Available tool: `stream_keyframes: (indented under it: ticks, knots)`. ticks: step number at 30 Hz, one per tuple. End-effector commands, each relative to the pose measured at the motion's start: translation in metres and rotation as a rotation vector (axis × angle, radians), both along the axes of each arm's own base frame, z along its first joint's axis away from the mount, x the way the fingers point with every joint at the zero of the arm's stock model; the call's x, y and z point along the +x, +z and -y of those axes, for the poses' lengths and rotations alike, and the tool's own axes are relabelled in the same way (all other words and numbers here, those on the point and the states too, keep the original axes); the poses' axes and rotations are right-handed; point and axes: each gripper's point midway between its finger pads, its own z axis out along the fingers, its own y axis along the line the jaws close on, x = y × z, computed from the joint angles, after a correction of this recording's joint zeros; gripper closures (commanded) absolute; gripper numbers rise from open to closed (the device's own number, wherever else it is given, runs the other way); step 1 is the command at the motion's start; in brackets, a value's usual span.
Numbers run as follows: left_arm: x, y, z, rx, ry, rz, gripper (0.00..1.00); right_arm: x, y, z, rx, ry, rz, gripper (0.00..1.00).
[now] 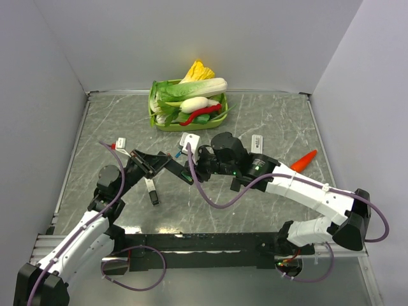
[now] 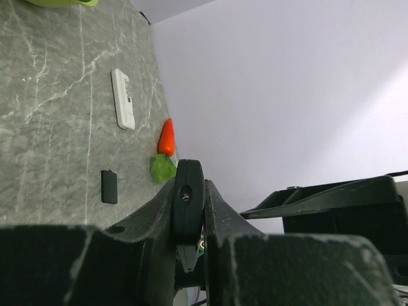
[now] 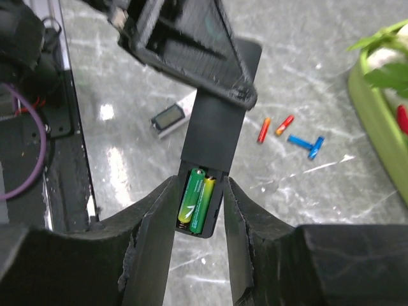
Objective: Load the batteries into the remote control
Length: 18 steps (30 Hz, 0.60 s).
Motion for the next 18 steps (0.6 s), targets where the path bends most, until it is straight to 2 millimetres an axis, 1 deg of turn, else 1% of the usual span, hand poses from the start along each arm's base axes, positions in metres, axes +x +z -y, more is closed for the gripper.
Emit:
stream_keyframes:
  ticks: [1, 7, 13, 18]
  knots:
    - [-0.004, 0.036, 0.003, -0.029, -0.026, 0.109, 0.99, 0.003, 0.003, -0.006, -0.005, -0.013, -0.038, 0.59]
    - [-0.004, 0.037, 0.004, -0.036, -0.033, 0.105, 0.99, 0.012, 0.004, -0.011, 0.011, -0.092, -0.106, 0.60]
    - [-0.004, 0.037, 0.004, -0.033, -0.035, 0.103, 0.99, 0.012, 0.005, -0.014, 0.007, -0.106, -0.139, 0.61]
    - [-0.003, 0.036, 0.004, -0.037, -0.031, 0.100, 0.99, 0.010, 0.001, -0.016, -0.011, -0.104, -0.173, 0.63]
